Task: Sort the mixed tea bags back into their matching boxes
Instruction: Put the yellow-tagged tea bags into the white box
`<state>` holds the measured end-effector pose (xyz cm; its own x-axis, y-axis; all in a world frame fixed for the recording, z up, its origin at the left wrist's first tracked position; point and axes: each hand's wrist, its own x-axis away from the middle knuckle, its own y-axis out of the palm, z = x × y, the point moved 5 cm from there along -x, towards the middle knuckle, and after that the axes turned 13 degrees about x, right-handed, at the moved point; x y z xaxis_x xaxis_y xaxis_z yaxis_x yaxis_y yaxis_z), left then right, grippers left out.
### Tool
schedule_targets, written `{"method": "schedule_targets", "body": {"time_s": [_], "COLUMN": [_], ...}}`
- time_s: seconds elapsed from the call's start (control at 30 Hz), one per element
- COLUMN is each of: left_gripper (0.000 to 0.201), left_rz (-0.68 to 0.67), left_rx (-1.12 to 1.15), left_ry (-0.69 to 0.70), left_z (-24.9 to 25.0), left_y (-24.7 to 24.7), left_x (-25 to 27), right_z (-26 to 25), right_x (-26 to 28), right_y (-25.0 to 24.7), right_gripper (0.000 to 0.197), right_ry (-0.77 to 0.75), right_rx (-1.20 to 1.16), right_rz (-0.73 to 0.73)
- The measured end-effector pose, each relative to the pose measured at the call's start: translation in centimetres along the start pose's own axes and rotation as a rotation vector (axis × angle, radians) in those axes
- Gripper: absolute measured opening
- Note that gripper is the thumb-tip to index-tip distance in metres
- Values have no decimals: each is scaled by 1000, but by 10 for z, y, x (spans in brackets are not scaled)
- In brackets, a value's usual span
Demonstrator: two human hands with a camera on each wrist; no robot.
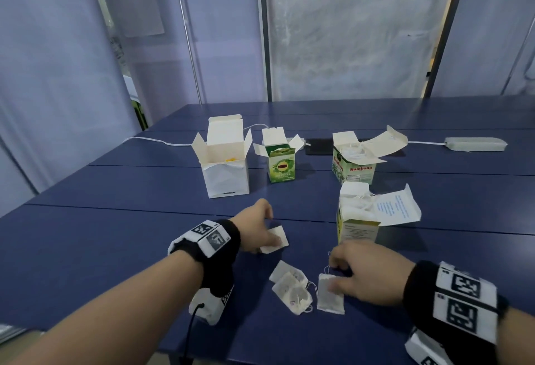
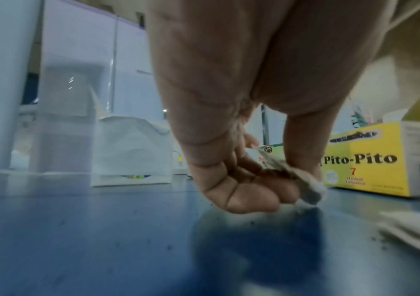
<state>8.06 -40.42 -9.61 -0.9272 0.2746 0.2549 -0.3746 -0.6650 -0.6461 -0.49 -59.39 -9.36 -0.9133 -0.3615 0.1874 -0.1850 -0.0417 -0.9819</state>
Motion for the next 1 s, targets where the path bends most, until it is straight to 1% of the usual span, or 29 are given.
{"method": "schedule_targets", "body": {"time_s": [0.07, 0.13, 0.23, 0.3, 0.37, 0.4, 0.47, 0.5, 0.57, 0.6, 0.63, 0.7, 0.77, 0.83, 0.87, 0.93, 1.0], "left_gripper": [29, 19, 11, 15, 27, 30, 30, 24, 6, 6, 10, 14, 14, 12, 12, 9, 6], "left_rz": [4, -33, -78, -123, -183, -192, -144, -107, -47, -5, 45, 99, 94, 93, 100, 106, 96], "left_rx": [144, 261, 386, 391, 310, 241, 128, 111, 161, 185, 200, 260, 379, 496, 548, 640, 685], "left_ry": [4, 5, -6, 15, 57, 82, 137, 158, 179, 183, 183, 168, 147, 118, 104, 80, 68], "left_z": [-4, -7, -11, -11, -9, -8, -4, -2, 3, 4, 4, 4, 5, 5, 5, 4, 5], "left_y": [-3, -4, -8, -11, -13, -13, -15, -15, -15, -17, -19, -21, -20, -19, -17, -13, -9], "left_x": [7, 15, 26, 32, 36, 38, 38, 38, 38, 38, 36, 33, 33, 34, 34, 35, 36], "right_z": [-6, -9, -9, -9, -9, -9, -9, -9, -9, -9, -9, -5, -2, -6, -9, -16, -17], "right_x": [-2, -1, 4, 9, 13, 15, 18, 19, 21, 23, 24, 25, 27, 30, 32, 36, 39], "right_y": [1, 2, 3, 1, 0, 1, 1, 1, 2, 1, 1, 0, -4, -6, -5, 2, 3], "right_gripper": [29, 20, 20, 18, 17, 17, 17, 17, 14, 13, 14, 15, 15, 9, 17, 37, 44], "right_ry": [39, 59, 64, 64, 70, 72, 68, 66, 66, 66, 68, 89, 120, 156, 172, 190, 212], "right_rx": [-20, -56, -136, -181, -247, -286, -333, -341, -329, -308, -289, -241, -180, -123, -85, 18, 59], "right_rz": [-38, -64, -112, -114, -114, -119, -130, -139, -163, -168, -163, -110, 0, 58, 45, -30, -48]}}
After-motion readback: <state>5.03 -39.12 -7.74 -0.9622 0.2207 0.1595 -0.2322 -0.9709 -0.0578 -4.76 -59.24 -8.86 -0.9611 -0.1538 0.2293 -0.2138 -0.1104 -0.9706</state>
